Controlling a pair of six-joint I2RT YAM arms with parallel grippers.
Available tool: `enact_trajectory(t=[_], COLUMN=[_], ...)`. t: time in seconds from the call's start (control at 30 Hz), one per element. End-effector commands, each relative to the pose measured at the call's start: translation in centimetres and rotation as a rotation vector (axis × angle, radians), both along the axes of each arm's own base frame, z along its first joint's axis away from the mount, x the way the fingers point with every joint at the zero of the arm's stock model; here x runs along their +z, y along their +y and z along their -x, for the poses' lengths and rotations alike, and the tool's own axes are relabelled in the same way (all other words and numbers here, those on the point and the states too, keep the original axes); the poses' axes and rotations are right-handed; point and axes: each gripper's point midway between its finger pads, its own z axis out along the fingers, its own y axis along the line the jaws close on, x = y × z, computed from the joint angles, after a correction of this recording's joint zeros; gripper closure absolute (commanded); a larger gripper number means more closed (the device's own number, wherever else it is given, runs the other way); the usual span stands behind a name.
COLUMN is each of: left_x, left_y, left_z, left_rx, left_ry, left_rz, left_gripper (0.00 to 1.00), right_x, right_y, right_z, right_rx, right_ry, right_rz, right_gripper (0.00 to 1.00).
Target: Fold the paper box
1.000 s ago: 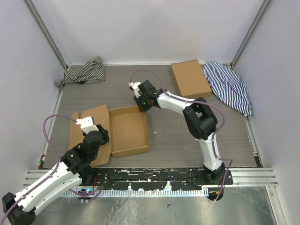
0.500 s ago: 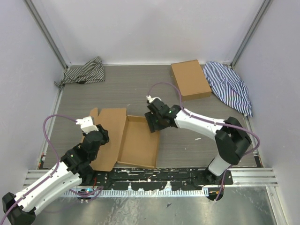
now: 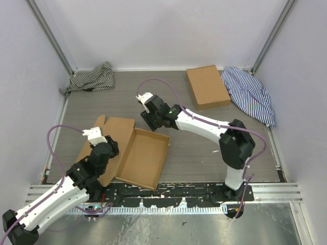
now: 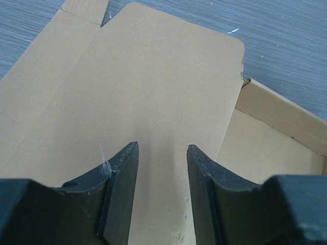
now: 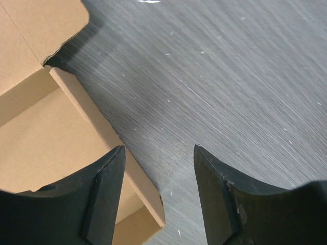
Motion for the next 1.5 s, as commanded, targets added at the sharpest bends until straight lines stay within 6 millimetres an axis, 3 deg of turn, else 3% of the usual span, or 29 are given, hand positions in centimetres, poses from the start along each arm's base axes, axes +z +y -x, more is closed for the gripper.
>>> enact_trajectory(t=[0.0,0.37,0.47,0.67,0.8,0.9,1.0,1.47], left_x=[-0.1,-0.1,-0.1,-0.1,-0.1,-0.1,-0.1,-0.1], left_y=[0.2,0.2,0.2,0.2,0.2,0.2,0.2,0.2], left_z=[-0.1,-0.1,-0.1,-0.1,-0.1,-0.1,-0.1,-0.1], left_rx=[0.02,0.02,0.019,0.02,0.018,0.02,0.02,0.019], left_ry=[-0.008,-0.009,-0.008,-0.007,-0.007,-0.006,-0.006,-0.006], left_rz=[0.004,0.006,0.004,0.004,0.004,0.001,0.002,0.003], left_gripper=[0.5,0.5,0.5,0.5,0.5,0.5,0.5,0.5], right_x=[-1.4,-4.6,-4.7,-2.4,0.7,1.2,0.6,-4.6], right_y=[2.6,3.5,3.1,1.8,2.1,3.2,3.8,4.8], right_z=[0.0,2.7,2.4,1.7,2.9,4.9,6.0,5.2], right_rx=[0.153,0.244,0.193,0.098,0.146,0.252,0.3,0.258], right_ry=[0.031,0.16,0.153,0.094,0.077,0.135,0.184,0.26], right_rz=[0.024,-0.019,-0.018,-0.029,-0.115,-0.177,-0.197,-0.131], right_gripper=[0.4,0.44,0.45,0.46,0.44,0.43,0.43,0.47])
